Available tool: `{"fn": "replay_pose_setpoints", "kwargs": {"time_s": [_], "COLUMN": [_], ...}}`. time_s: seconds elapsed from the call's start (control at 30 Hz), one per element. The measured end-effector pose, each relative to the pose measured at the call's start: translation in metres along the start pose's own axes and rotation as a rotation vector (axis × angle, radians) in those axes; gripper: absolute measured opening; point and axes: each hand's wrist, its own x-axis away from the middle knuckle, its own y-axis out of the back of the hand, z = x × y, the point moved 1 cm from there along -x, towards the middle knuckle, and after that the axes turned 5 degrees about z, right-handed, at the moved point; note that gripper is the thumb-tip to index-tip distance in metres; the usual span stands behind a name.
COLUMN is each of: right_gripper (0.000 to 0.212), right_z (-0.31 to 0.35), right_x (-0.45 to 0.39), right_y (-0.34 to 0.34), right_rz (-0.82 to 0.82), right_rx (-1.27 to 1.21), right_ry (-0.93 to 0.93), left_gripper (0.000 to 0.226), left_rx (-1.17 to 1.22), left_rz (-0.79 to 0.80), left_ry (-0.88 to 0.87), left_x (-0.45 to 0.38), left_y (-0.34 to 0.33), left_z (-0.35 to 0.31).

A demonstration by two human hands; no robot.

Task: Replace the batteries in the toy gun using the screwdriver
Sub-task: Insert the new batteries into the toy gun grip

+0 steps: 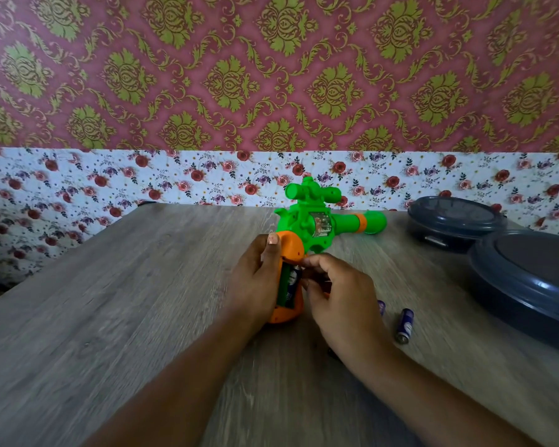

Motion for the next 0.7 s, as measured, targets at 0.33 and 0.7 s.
{"fn": "replay_pose_setpoints", "kwargs": {"time_s": [0.33,0.7], "right_gripper": [0.019,0.022], "right_z": [0.0019,0.0075], "right_x": [-0.0043,-0.0004], "right_y": [0.0039,-0.0011], "right_rz": [0.084,0.241], "right_rx": [0.075,0.350], "right_ry": [0.139,0.201], "left_gripper": [0.031,0.029], "left_rx": [0.002,0.020], "left_rz": [-0.023,-0.032], "left_ry": [-0.100,-0.007], "left_x": [-0.0020,-0.0020], "left_y": [0.0010,0.0027], "left_z": [0.0048,0.0028]}}
